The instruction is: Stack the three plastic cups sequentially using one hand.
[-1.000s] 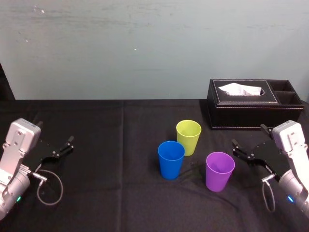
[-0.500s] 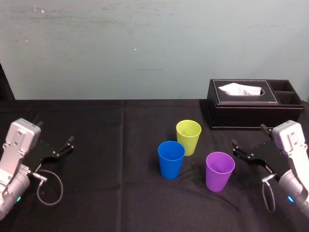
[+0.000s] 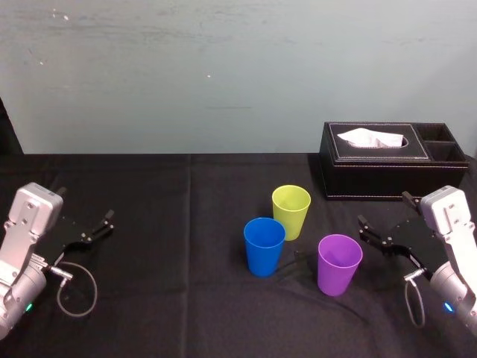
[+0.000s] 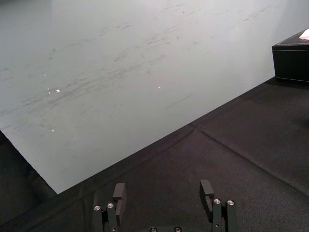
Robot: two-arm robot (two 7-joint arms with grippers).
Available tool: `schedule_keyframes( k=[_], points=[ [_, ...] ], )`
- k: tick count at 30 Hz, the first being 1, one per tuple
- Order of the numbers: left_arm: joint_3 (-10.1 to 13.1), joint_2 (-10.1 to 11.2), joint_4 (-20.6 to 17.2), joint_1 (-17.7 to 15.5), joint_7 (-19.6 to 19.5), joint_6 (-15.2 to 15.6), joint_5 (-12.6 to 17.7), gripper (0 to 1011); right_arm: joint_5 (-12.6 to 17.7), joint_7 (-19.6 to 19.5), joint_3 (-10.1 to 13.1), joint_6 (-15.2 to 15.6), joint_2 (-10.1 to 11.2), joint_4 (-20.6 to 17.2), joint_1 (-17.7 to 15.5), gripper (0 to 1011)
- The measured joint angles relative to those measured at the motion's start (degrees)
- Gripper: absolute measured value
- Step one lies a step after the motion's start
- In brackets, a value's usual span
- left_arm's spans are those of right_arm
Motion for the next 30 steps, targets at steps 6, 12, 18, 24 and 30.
schedule_keyframes(
  k=[6, 12, 18, 24, 30],
  points=[
    [0.0, 0.0, 0.0, 0.0, 0.0, 0.0, 0.0, 1000, 0.0, 0.0, 0.0, 0.0, 0.0, 0.0, 0.0, 1004],
    [0.0, 0.0, 0.0, 0.0, 0.0, 0.0, 0.0, 1000, 0.0, 0.0, 0.0, 0.0, 0.0, 0.0, 0.0, 1004],
    [0.0, 0.0, 0.0, 0.0, 0.0, 0.0, 0.0, 1000, 0.0, 0.0, 0.0, 0.0, 0.0, 0.0, 0.0, 1004],
    [0.0, 0.0, 0.0, 0.0, 0.0, 0.0, 0.0, 1000, 0.0, 0.0, 0.0, 0.0, 0.0, 0.0, 0.0, 1004],
    [0.0, 0.0, 0.0, 0.0, 0.0, 0.0, 0.0, 1000, 0.0, 0.0, 0.0, 0.0, 0.0, 0.0, 0.0, 1004]
  ],
)
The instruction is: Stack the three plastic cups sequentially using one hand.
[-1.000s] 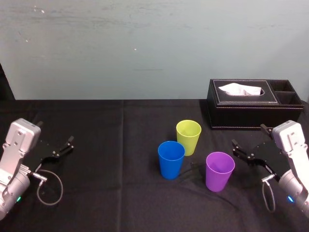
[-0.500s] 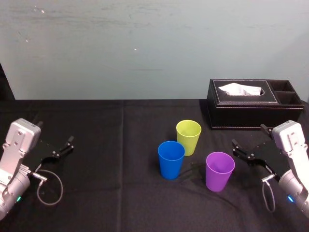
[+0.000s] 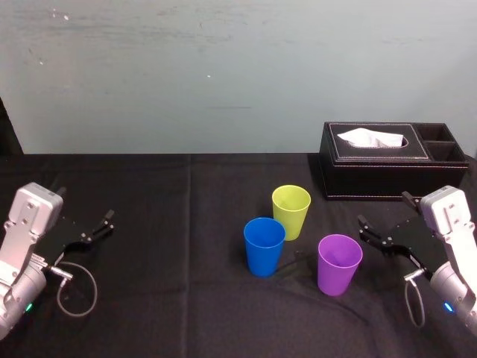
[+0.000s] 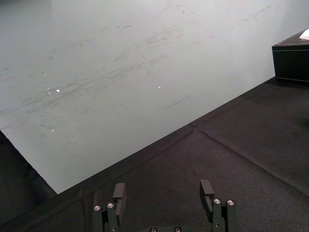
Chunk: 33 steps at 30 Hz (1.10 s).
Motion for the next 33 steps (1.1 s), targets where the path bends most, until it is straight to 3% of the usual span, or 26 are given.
schedule_keyframes(
  k=[13, 20, 28, 33],
  points=[
    [0.0, 0.0, 0.0, 0.0, 0.0, 0.0, 0.0, 1000, -1.6, -1.2, 1.3, 0.7, -0.4, -1.5, -1.0, 1004],
    [0.0, 0.0, 0.0, 0.0, 0.0, 0.0, 0.0, 1000, -0.9, -1.4, 3.7, 2.7, 0.8, -6.4, -4.4, 1004],
    [0.0, 0.0, 0.0, 0.0, 0.0, 0.0, 0.0, 1000, 3.4, -1.1, 8.3, 8.8, 3.8, -15.8, -12.0, 1004],
    [0.0, 0.0, 0.0, 0.0, 0.0, 0.0, 0.0, 1000, 8.5, -0.3, 12.8, 14.2, 5.8, -22.4, -18.5, 1004]
  ],
)
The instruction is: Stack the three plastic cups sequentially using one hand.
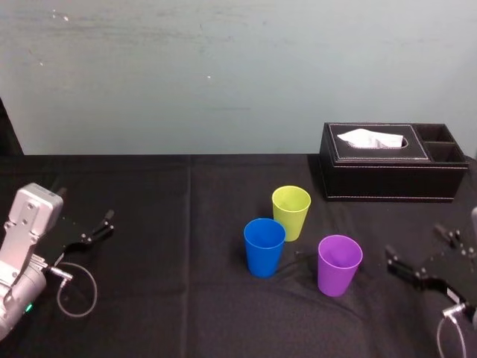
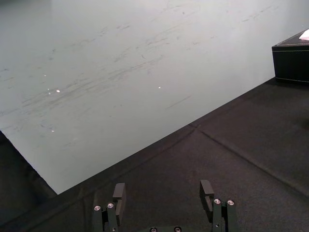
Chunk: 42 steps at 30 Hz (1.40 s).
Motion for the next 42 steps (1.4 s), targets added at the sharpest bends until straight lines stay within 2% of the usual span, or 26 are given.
schedule_keyframes(
  k=[6, 14, 22, 29, 42],
  points=[
    [0.0, 0.0, 0.0, 0.0, 0.0, 0.0, 0.0, 1000, 3.2, 1.9, 1.8, 3.3, 0.5, -4.4, -5.2, 1004],
    [0.0, 0.0, 0.0, 0.0, 0.0, 0.0, 0.0, 1000, 3.4, 3.0, 1.1, 5.2, -0.6, -7.4, -8.5, 1004],
    [0.0, 0.0, 0.0, 0.0, 0.0, 0.0, 0.0, 1000, 1.1, 3.8, -1.4, 6.2, -3.3, -6.3, -6.7, 1004],
    [0.0, 0.0, 0.0, 0.0, 0.0, 0.0, 0.0, 1000, -0.7, 4.3, -2.6, 6.9, -5.4, -4.7, -4.9, 1004],
    [0.0, 0.0, 0.0, 0.0, 0.0, 0.0, 0.0, 1000, -3.3, 4.6, -2.9, 5.8, -9.6, -1.4, -2.5, 1004]
  ],
)
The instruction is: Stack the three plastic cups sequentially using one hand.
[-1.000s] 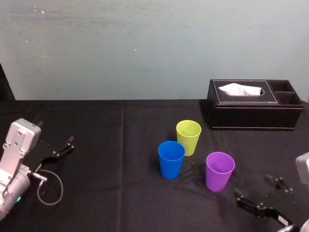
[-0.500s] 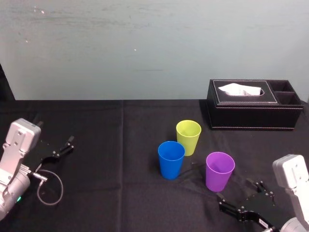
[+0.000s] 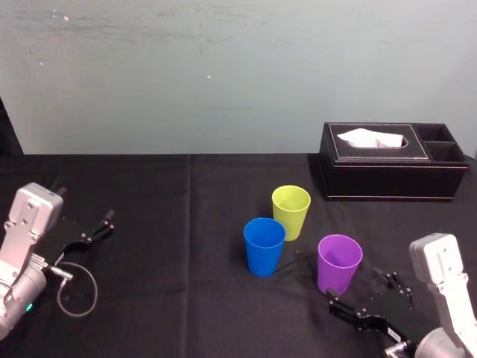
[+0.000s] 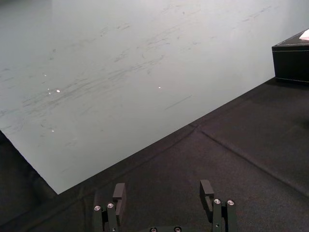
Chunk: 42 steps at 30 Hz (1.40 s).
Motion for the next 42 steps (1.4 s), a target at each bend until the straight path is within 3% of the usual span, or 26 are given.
schedule_keyframes(
  k=[25, 42],
  points=[
    [0.0, 0.0, 0.0, 0.0, 0.0, 0.0, 0.0, 1000, -4.0, 1.9, 0.3, -1.9, -6.5, 5.9, 3.8, 1004],
    [0.0, 0.0, 0.0, 0.0, 0.0, 0.0, 0.0, 1000, -5.6, 3.7, 1.5, -2.3, -9.4, 8.5, 5.7, 1004]
  ],
)
